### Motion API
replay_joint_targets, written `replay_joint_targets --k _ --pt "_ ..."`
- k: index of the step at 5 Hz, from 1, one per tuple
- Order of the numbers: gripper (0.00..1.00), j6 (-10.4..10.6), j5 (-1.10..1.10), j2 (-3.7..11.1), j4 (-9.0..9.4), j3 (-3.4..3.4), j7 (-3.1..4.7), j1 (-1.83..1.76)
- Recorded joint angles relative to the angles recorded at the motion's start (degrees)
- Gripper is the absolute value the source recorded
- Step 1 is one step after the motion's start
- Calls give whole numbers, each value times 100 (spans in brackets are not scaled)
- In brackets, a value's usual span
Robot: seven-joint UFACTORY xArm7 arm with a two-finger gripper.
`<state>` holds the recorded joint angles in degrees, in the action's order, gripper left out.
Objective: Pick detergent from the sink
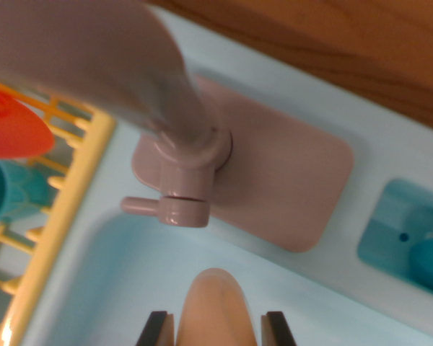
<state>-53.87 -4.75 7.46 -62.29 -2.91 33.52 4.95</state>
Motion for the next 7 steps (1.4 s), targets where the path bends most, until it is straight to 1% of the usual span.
replay_joint_targets --k 1,2,3,4,5,6,7 --pt "100 -265 15 -77 -188 -3 -21 0" --pt "100 -265 15 -77 -188 -3 -21 0" --pt "100 -526 30 -153 -374 -5 -41 0" --pt "100 -526 30 -153 -374 -5 -41 0" --pt "100 -796 46 -232 -566 -8 -62 0" --pt "100 -796 46 -232 -566 -8 -62 0" --pt "100 -1067 62 -311 -759 -11 -84 0"
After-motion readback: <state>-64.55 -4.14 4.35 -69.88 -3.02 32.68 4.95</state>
